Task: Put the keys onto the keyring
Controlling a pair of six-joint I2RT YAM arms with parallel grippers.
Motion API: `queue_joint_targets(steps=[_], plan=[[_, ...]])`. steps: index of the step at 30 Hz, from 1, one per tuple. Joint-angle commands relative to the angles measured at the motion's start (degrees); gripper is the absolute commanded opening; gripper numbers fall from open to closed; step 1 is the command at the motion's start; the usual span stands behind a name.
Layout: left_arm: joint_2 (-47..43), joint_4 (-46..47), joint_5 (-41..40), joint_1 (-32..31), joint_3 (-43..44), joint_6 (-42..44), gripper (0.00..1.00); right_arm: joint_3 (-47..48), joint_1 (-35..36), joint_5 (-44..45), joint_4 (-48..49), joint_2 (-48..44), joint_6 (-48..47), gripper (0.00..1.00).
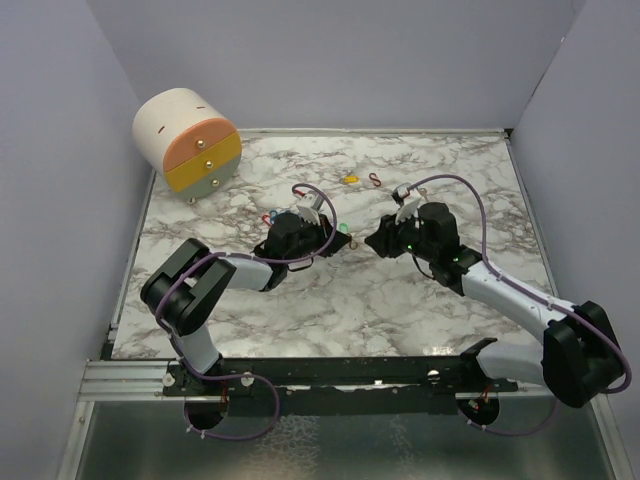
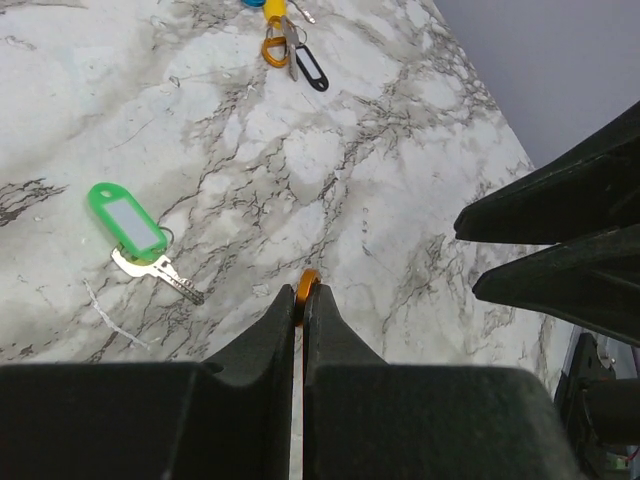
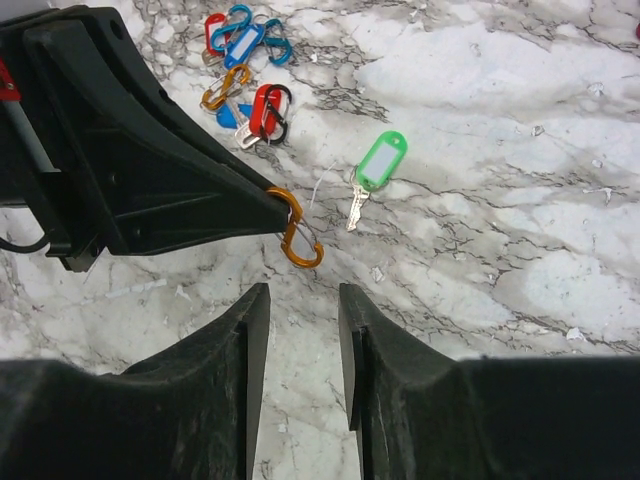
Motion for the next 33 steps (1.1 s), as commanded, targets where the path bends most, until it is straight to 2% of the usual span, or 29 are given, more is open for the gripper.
queue_joint_targets(steps=[1,3,4,5,6,7,15,21,28,33], plan=[[0.76,3.12,1.43,0.04,0.38,-1.76,0.0,0.16,0.01,1.13,0.52,0.94,-1.48,0.36],[0.86,3.3,2.43,0.09,0.6,-2.29,0.0,0.15,0.19,1.0,0.88,2.48,-2.0,0.44],[0.88,3.3,2.82,0.14,0.66,-2.45,0.0,-0.52,0.31,1.17,2.06,2.57,-2.27,0.53],[0.79,3.32,3.12,0.14,0.7,-2.73,0.0,-1.2,0.49,1.3,3.53,2.43,-2.45,0.66],[0.7,3.34,3.32,0.18,0.68,-3.05,0.0,-1.8,0.7,1.54,4.62,2.22,-2.57,0.73],[0.62,3.33,3.78,0.3,0.8,-3.37,0.0,-2.07,0.99,1.89,5.08,2.02,-2.79,0.74],[1.36,2.02,8.23,0.72,2.41,-7.09,0.0,-1.87,4.53,6.56,5.78,2.41,-5.48,0.74],[1.4,0.28,9.24,0.84,3.22,-8.28,0.0,0.46,11.2,17.53,3.97,5.84,-8.31,0.73],[0.77,-0.72,10.11,0.9,3.28,-8.31,0.0,1.34,14.18,24.11,3.93,7.73,-8.71,0.64],[0.9,-1.11,10.7,0.85,3.46,-8.22,0.0,0.75,14.54,25.36,4.56,6.64,-8.88,0.57]])
